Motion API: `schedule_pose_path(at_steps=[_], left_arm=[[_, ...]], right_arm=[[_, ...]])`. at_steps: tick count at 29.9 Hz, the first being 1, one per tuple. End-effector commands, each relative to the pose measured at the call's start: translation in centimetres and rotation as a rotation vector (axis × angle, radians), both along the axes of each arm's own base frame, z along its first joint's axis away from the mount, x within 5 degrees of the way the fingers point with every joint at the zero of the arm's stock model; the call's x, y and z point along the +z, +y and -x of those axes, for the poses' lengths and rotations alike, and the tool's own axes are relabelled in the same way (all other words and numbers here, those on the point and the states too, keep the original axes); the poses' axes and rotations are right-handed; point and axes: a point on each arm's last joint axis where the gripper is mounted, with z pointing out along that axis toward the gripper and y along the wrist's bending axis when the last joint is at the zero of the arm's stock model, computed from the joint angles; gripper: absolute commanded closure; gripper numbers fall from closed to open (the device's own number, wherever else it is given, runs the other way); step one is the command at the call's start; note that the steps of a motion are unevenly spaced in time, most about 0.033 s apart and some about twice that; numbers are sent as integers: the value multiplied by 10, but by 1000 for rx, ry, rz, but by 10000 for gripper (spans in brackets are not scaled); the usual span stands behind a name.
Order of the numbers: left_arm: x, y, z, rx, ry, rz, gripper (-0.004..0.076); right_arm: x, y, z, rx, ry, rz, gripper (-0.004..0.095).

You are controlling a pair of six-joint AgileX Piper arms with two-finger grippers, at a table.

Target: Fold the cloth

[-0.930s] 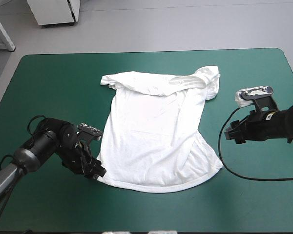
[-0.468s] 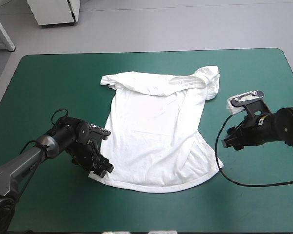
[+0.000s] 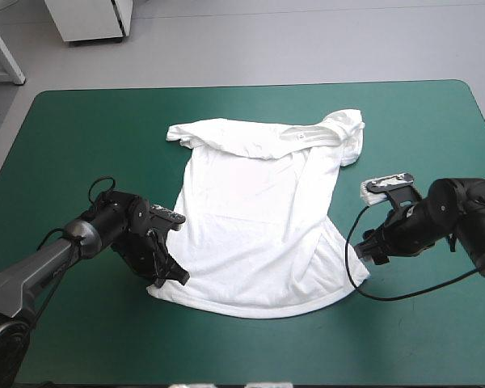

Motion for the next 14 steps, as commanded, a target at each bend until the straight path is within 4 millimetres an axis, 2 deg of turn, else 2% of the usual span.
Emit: schedule_pose_path(at_steps=[1,8,11,14], left_arm=[[2,-6,0,13,-14,45,734],[2,-6,-1,2,-16,46,734],[2,-6,-1,2,-16,46,734],[2,-6,-1,2,-16,46,734]], right_arm=[[-3,13,-8,38,20,-49,264],[-37,52,-18,157,99,130,264],[-47,61,-22,173,103,171,264],[-58,61,-29,170,114,201,264]])
